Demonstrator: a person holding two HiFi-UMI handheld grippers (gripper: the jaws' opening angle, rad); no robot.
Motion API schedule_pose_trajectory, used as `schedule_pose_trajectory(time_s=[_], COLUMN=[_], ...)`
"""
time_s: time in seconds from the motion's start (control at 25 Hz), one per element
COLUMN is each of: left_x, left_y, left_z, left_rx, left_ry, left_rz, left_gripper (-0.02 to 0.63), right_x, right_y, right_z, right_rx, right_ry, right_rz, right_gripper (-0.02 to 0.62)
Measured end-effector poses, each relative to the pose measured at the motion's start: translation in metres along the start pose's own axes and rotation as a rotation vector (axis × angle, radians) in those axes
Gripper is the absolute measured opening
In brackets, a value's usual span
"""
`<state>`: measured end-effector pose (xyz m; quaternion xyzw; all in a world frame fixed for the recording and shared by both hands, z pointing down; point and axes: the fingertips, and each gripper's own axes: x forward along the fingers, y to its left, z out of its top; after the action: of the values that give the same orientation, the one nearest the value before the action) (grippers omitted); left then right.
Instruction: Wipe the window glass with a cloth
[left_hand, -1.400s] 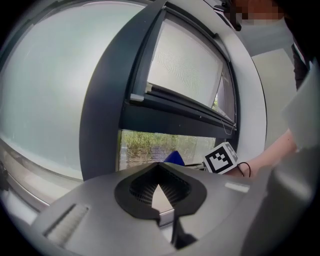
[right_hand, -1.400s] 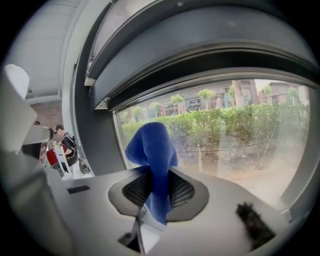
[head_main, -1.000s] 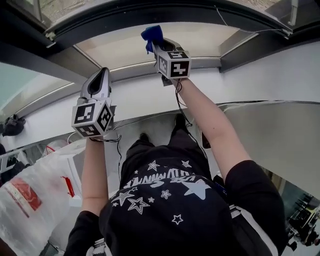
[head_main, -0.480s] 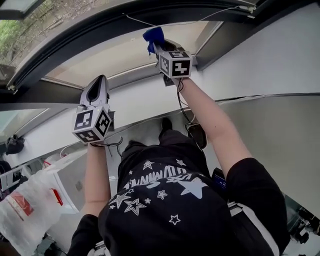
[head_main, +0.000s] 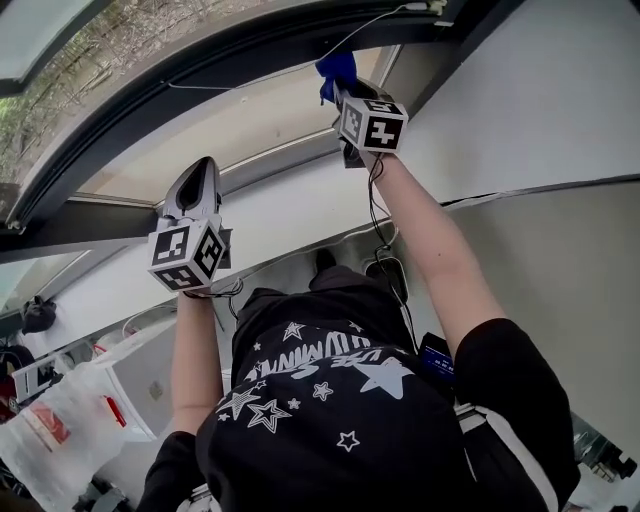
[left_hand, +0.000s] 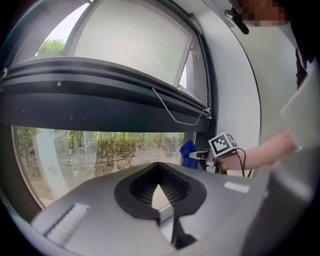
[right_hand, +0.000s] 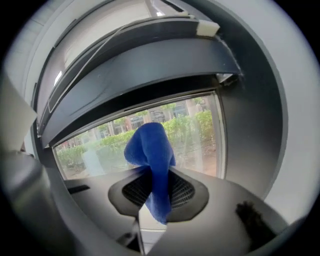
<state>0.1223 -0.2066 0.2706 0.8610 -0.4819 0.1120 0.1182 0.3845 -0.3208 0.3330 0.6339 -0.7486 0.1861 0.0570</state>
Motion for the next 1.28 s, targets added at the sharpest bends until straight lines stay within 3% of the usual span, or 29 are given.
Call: schedule_pose_trajectory(time_s=[0.52,0.72,0.96,1.28], left_x=[0.021,0.004,-0.039,-0.140], left_y=[-0.031,-0.015,0.039,0.152], left_z=[0.003,-0.004,-0.031,-0.075], left_rx=[0.009,-0.005,-0.068,-0.125], left_ry=[-0.002,-0.032,-0.047,-0.032], left_rz=[-0.035,0.008,0.081,0.227], left_gripper=[0.009,0.009,0.009,0.009], right_x=[-0.022,-0.030,-0.038,-0.005], right_y=[-0.077,-0.068,0.017,0.225], right_z=[0.013,0.010,-0.016,-0.082], right_rx=[0.069,0.050,0.037,-0.084], right_ry=[-0.040,-0.038,-0.012,0.092], right_rz=[-0.160,-0.174,-0.083,0.176], right_gripper=[0.074,0.075,0.074,0.075])
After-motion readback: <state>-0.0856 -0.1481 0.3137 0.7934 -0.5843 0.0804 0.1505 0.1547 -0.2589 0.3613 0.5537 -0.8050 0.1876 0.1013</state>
